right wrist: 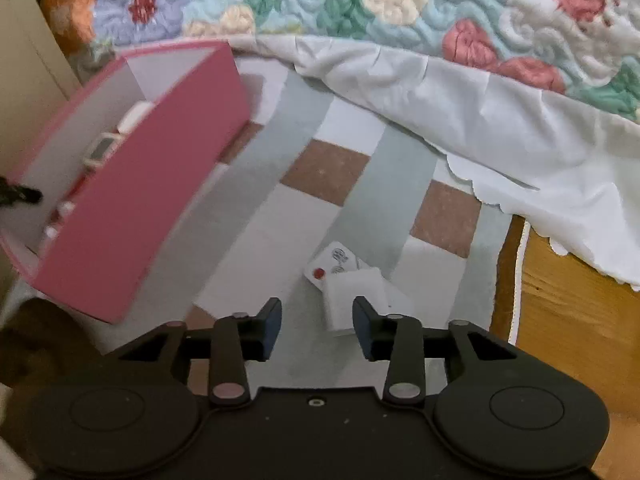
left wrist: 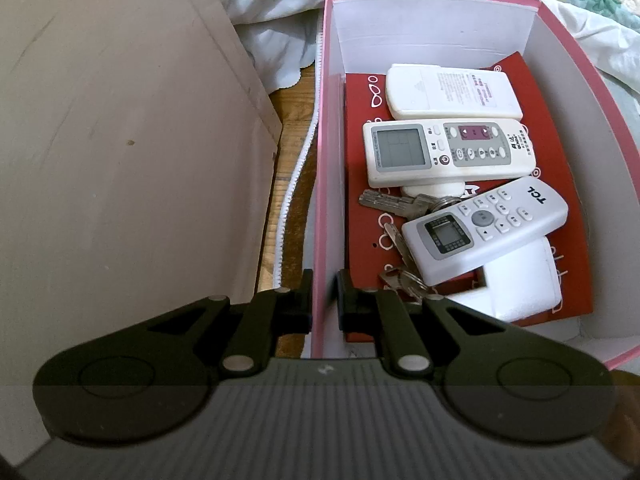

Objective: Organize rigid objects
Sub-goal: 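Grasp the last white plug adapter on the sheet with the right tool, then carry the white plug adapter into the box and release it, right tool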

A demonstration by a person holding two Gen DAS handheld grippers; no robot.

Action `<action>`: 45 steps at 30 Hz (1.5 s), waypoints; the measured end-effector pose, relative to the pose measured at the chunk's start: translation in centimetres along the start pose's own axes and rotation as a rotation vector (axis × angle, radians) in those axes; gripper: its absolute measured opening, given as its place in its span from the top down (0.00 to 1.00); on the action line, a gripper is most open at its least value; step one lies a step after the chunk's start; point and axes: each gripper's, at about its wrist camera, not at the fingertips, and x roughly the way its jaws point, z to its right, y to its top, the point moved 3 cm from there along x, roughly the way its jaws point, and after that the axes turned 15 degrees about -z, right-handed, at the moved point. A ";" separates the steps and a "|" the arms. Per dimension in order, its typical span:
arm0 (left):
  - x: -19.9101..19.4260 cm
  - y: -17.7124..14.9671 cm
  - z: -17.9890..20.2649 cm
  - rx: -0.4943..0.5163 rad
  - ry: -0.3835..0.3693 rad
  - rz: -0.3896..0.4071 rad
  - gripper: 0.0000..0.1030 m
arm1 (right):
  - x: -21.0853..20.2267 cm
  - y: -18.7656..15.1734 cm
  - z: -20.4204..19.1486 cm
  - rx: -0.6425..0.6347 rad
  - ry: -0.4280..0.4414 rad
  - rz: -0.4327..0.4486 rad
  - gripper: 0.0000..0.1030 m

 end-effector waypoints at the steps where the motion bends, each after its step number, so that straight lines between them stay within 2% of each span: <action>1: 0.0 0.0 0.0 0.000 0.000 -0.001 0.91 | 0.5 -0.1 0.1 -0.010 -0.029 0.010 0.55; 2: 0.0 0.0 0.0 -0.001 0.000 -0.001 0.91 | 0.9 -0.1 0.1 -0.023 -0.058 0.021 0.55; 4: 0.0 0.0 -0.1 -0.006 -0.001 -0.006 0.91 | 1.7 -0.1 0.2 -0.055 -0.121 0.041 0.45; 6: 0.0 0.0 0.0 -0.006 0.001 -0.008 0.91 | 2.5 -0.1 0.5 -0.077 -0.146 0.057 0.44; 9: 0.0 -0.1 0.1 0.003 0.009 -0.003 0.91 | 3.6 0.1 1.0 -0.063 -0.111 0.046 0.45; 11: -0.1 -0.4 0.2 0.010 0.017 0.003 0.90 | 3.8 0.2 1.3 -0.035 -0.076 0.045 0.53; 14: 0.0 -0.8 0.0 0.005 0.006 -0.003 0.90 | 3.3 0.0 1.2 -0.002 -0.057 0.043 0.53; 19: -0.1 -1.0 0.1 0.014 0.014 -0.014 0.90 | 0.8 -0.3 -0.3 0.006 -0.067 0.122 0.53; 23: -0.1 -0.9 0.2 0.010 0.017 -0.017 0.90 | -1.8 -0.4 -2.7 -0.016 -0.025 0.168 0.53; 27: -0.1 -1.0 0.1 0.012 0.014 -0.016 0.90 | -5.3 0.2 -5.9 -0.043 0.082 0.220 0.53; 29: -0.1 -1.0 0.1 0.010 0.013 -0.015 0.90 | -6.9 0.9 -8.2 -0.046 0.107 0.261 0.53; 31: -0.2 -1.0 -0.1 -0.007 0.002 -0.013 0.90 | -7.6 1.8 -10.8 -0.066 0.115 0.278 0.53; 34: -0.2 -1.0 -0.4 -0.014 -0.013 -0.012 0.91 | -7.8 2.7 -14.1 -0.072 0.197 0.309 0.53; 39: -0.3 -1.3 -1.0 -0.037 -0.062 0.002 0.93 | -5.7 4.1 -17.9 -0.076 0.257 0.240 0.53; 45: -0.4 -1.7 -1.3 -0.033 -0.090 0.016 0.95 | -2.9 5.9 -19.6 0.016 0.305 0.140 0.53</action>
